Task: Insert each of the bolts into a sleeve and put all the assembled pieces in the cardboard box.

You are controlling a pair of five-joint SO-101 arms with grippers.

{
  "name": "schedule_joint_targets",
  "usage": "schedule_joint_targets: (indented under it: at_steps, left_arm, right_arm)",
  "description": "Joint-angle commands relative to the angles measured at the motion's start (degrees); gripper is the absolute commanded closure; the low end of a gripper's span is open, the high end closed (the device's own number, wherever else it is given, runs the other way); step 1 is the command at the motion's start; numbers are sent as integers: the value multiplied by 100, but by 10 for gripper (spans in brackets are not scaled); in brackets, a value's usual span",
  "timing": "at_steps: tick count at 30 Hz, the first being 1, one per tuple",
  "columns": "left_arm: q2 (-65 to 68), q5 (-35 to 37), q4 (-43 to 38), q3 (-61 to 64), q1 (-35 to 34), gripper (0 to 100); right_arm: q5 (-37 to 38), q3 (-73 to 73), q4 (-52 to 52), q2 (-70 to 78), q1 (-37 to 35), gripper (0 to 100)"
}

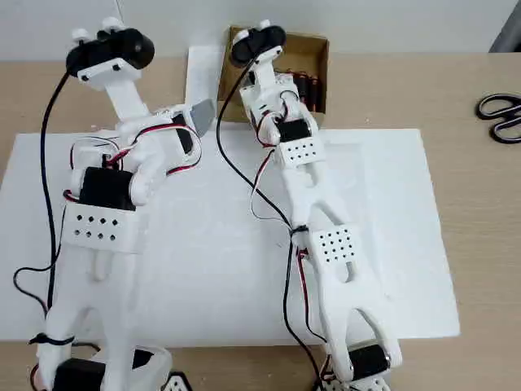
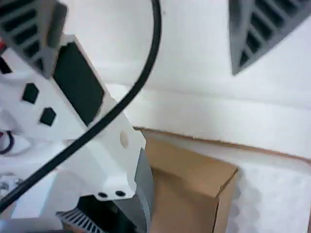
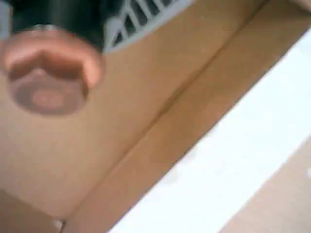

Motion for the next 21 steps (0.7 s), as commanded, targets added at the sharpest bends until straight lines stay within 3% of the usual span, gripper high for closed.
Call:
schedule_joint_targets:
  at_steps: [1,9,21]
  left_arm:
    - [-9,-9,97,-207,-18,775]
    - [-9,-9,114,-207,-18,775]
    - [-9,-9,88,-224,-18,775]
  right_arm:
    - [70,-677,-101,4,-22,990]
    - [62,-695,629,31,-31,791]
    - [62,-853,708,13,-92,790]
